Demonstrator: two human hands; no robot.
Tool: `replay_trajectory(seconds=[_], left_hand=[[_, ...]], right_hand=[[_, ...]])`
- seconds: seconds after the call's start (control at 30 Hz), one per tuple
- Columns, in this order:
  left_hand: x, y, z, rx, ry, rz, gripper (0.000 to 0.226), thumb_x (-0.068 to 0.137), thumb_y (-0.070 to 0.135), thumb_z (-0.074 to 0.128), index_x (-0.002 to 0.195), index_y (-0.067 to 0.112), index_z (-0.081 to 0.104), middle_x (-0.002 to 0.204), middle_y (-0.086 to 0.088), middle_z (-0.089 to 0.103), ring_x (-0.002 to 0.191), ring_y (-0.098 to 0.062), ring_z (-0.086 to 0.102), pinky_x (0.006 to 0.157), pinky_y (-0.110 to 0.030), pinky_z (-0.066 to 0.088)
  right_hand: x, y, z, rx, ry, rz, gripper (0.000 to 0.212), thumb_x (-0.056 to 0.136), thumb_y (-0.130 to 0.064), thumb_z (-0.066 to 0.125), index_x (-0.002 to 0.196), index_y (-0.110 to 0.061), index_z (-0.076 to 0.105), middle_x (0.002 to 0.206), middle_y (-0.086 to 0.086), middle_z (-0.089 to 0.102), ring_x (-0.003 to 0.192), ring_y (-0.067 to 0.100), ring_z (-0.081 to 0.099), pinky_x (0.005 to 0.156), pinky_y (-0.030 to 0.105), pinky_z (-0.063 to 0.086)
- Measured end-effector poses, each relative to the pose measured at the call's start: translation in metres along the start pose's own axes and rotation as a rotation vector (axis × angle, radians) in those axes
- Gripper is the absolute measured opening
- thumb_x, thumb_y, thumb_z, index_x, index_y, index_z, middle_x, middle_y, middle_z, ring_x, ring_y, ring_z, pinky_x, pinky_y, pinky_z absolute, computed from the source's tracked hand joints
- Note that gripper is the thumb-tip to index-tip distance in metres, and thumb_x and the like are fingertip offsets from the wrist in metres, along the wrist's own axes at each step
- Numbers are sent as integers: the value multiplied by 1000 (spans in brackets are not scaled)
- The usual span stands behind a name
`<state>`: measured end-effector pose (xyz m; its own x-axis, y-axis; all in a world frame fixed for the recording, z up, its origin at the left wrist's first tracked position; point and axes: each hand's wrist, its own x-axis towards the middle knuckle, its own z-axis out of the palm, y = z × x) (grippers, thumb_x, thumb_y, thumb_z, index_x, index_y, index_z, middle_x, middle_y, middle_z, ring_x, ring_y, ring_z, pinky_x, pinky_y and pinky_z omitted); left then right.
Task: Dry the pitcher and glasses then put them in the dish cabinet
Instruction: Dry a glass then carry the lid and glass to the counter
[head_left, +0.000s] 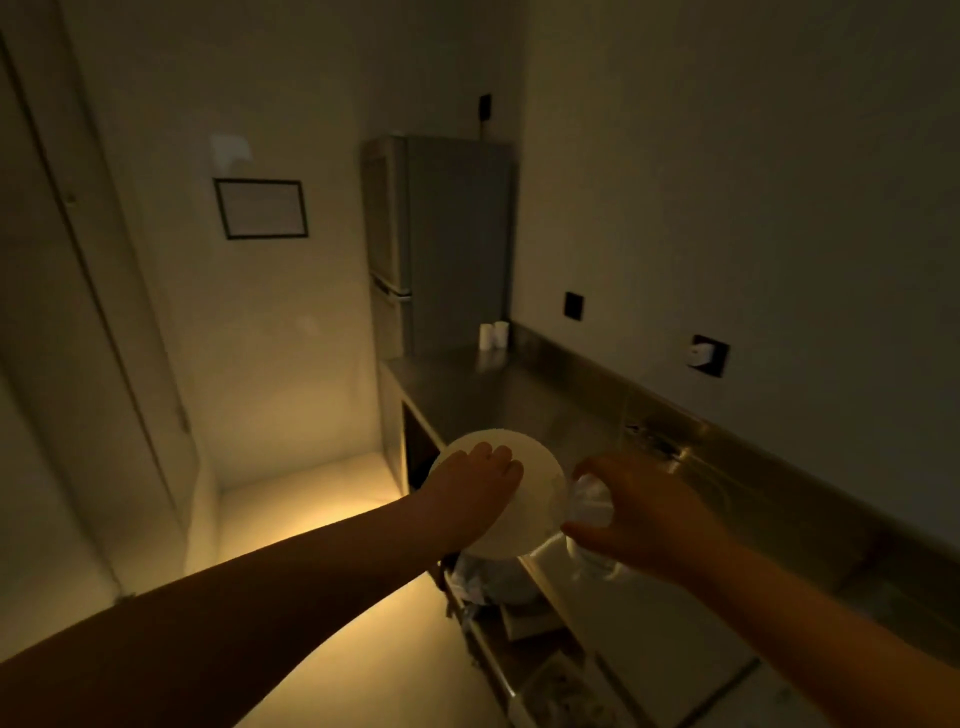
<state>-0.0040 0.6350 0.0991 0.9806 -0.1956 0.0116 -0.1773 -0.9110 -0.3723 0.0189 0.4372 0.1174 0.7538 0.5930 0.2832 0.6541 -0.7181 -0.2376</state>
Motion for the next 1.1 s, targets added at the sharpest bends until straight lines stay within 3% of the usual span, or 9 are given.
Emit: replay_trajectory(seconds=[0.13,0.33,0.47,0.6,0.93,1.1], left_hand=[[7,-51,33,-6,-37,-45,75,90,25,62,148,9,18,149,-15,26,133,-30,33,105,-43,36],[50,-116,74,-49,-51,-85,75,89,27,63,148,10,20,149,-13,27,132,-29,34,105,-42,36],[107,-169,109,-42,-71,-102,77,87,27,66,147,10,21,147,-13,29,130,-29,35,104,-42,37],[177,-225,138,-29,-107,-89,77,87,25,66,148,10,21,148,-13,29,130,-30,35,104,-43,36],[335,-364,211,-76,-174,-124,76,86,24,67,147,11,23,147,-11,31,130,-28,36,102,-40,39],[409,-425,262,-71,-201,-88,73,86,24,67,145,12,26,144,-10,34,128,-27,38,101,-39,41]], right_hand=[[54,-21,33,44,-52,-50,50,73,-51,69,115,-33,51,107,-17,51,89,-2,44,64,6,30],[151,-20,80,36,-88,-82,50,74,-52,68,116,-31,51,107,-14,53,88,0,45,68,13,33],[230,-5,115,53,-75,-113,52,74,-52,69,116,-28,52,109,-11,54,88,-1,45,65,8,29],[322,19,151,110,-67,-121,52,71,-51,72,114,-26,55,107,-10,57,91,2,51,74,15,40],[542,61,223,138,-112,-72,60,73,-48,72,123,-21,51,120,-3,54,105,12,50,81,20,38],[633,81,273,149,-121,-3,63,70,-53,72,122,-25,50,122,-5,54,106,14,51,87,31,48]])
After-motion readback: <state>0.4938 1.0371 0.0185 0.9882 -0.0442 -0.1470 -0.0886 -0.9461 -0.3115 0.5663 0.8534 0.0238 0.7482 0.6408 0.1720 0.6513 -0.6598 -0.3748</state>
